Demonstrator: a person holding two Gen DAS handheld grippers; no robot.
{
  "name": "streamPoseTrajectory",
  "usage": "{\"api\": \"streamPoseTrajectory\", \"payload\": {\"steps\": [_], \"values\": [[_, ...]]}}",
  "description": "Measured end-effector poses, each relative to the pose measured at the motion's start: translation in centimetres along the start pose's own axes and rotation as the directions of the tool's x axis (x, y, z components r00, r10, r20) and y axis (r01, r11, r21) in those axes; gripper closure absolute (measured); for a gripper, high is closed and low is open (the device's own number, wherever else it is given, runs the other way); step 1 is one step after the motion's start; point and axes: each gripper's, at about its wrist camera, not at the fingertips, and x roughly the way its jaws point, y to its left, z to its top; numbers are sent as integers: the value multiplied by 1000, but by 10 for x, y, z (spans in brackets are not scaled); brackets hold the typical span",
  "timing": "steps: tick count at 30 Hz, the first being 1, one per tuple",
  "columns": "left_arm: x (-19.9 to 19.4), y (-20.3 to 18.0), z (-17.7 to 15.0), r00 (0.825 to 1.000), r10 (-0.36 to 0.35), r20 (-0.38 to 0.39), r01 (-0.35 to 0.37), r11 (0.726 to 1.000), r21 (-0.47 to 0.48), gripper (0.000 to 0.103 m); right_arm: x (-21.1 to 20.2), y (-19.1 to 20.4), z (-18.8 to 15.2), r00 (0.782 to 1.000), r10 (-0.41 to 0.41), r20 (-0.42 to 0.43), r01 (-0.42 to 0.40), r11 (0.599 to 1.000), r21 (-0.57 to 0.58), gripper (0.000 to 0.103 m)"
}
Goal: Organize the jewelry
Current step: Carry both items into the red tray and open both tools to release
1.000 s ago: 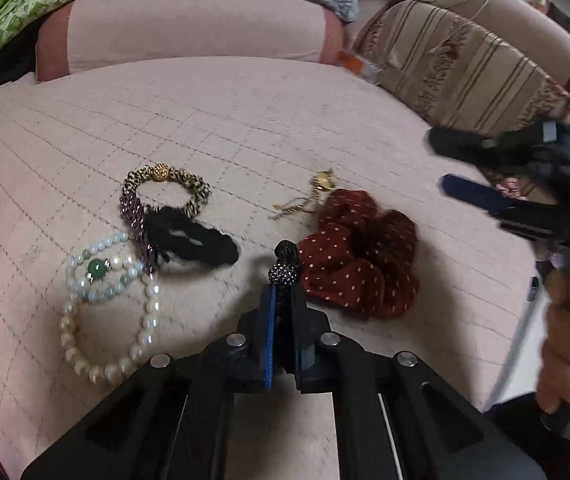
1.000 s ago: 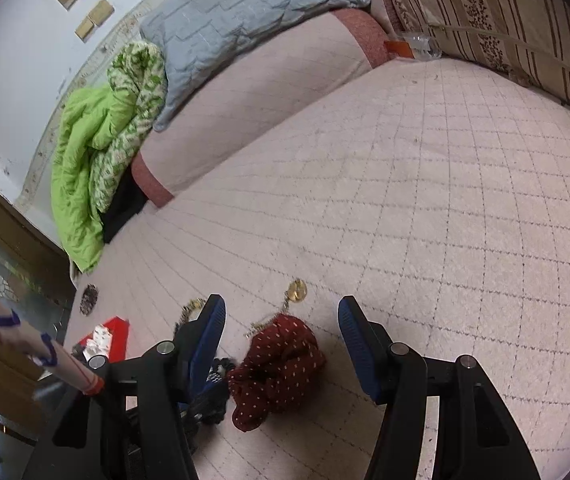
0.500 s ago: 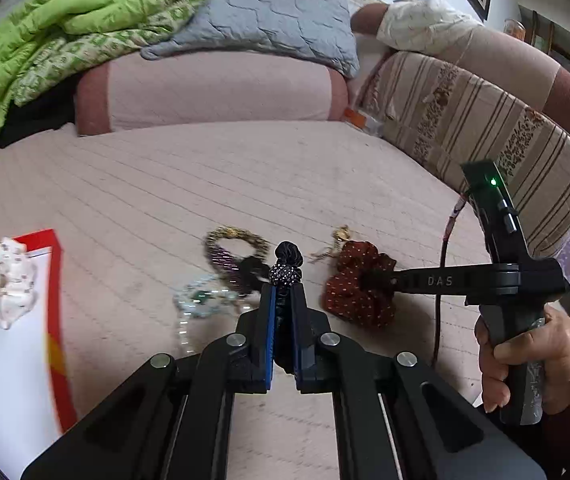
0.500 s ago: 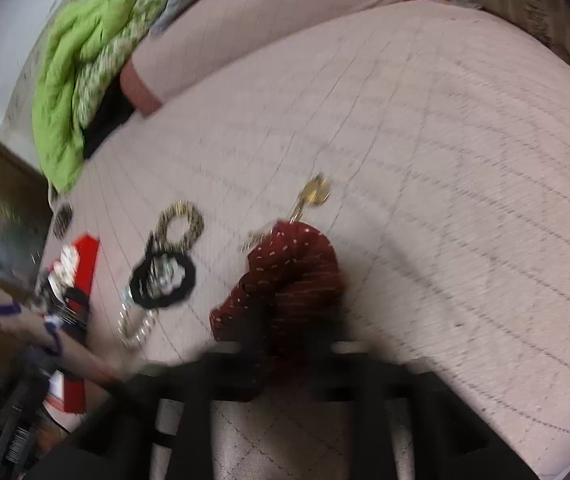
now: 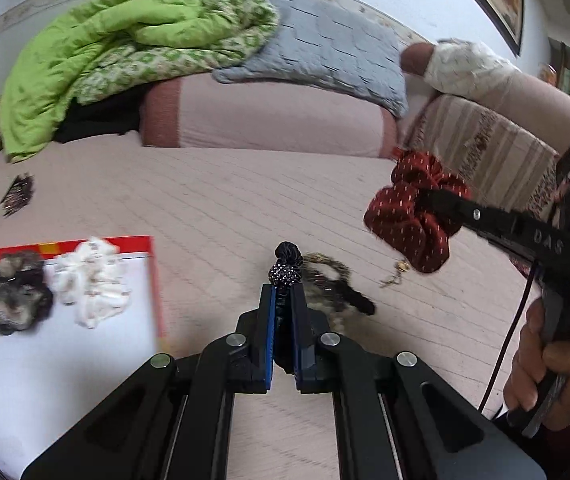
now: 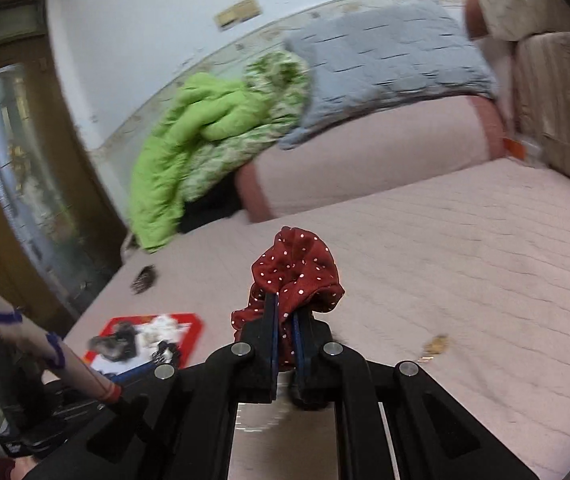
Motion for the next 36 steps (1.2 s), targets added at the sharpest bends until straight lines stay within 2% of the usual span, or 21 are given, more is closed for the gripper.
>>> {"api": "streamPoseTrajectory", "payload": {"steps": [7, 14, 23, 29, 36], "values": [[-35, 51, -2, 996, 80, 34, -78, 995, -63, 96, 31, 53, -12, 991, 111, -77, -113, 993, -21, 96], [-67, 105, -12, 986, 156, 50, -147, 977, -154, 96, 58, 107, -35, 963, 208, -173, -223, 972, -70, 96], [-106, 160, -18, 953, 293, 74, -272, 939, -210, 96, 87, 157, -57, 929, 266, -258, -301, 947, -109, 96], [-100, 191, -29, 946, 326, 7, -312, 910, -273, 96, 110, 189, -73, 891, 287, -352, -349, 929, -126, 95], [-80, 212, -34, 928, 366, -74, -371, 881, -295, 96, 136, 214, -83, 873, 262, -412, -346, 928, -143, 95]]}}
